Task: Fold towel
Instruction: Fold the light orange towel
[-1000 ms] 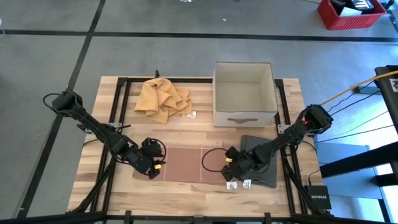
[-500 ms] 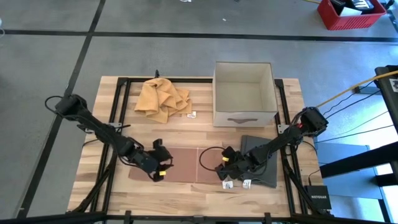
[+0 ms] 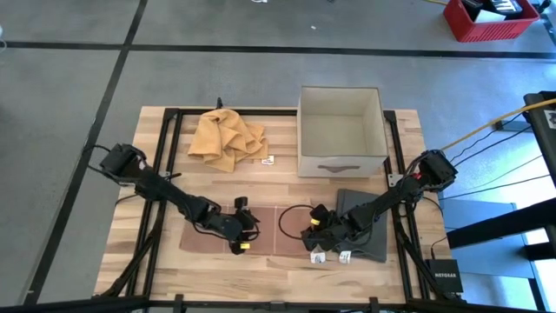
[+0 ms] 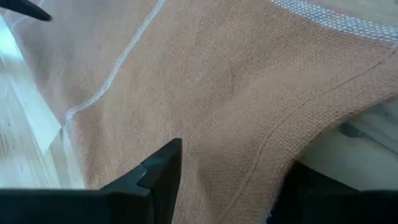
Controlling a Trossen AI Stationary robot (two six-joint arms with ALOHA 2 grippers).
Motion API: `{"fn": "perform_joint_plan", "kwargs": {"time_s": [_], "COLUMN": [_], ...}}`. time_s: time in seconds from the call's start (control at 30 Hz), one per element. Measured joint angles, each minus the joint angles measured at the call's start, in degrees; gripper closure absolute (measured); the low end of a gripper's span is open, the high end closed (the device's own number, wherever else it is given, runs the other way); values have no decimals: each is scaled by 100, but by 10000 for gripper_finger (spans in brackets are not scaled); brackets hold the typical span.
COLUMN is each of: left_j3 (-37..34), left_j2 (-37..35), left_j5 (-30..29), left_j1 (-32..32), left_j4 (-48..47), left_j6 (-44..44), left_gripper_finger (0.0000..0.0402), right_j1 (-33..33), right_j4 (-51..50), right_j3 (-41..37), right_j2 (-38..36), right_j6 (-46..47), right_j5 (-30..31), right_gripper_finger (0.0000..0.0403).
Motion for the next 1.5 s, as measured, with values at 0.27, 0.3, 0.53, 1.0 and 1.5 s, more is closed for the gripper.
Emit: {"fn": "perform_joint_plan", "kwargs": {"time_s": [0.27,0.3,0.53,1.0,1.5], "left_j3": [2,2,2,477,472], "left_j2": [424,447,764,1479,1480], "left_j5": [310,312,445,444,446], "left_j1": [166,170,260,492,476], "left_j4": [310,320,1317,1526,1429], "left_j6": [-37,-33,300,410,280], "left_gripper_finger": [245,245,245,245,245], "right_j1": [0,0,-4,-11,-84], "right_j4": [30,37,105,245,118], "right_j3": [-2,-4,-8,-9,328], "right_j2": [0,0,8,9,-24], "right_j6": [-179,-180,-193,-164,-344], "right_j5": [16,36,149,177,-201], "right_gripper_finger": [221,221,221,223,371]}}
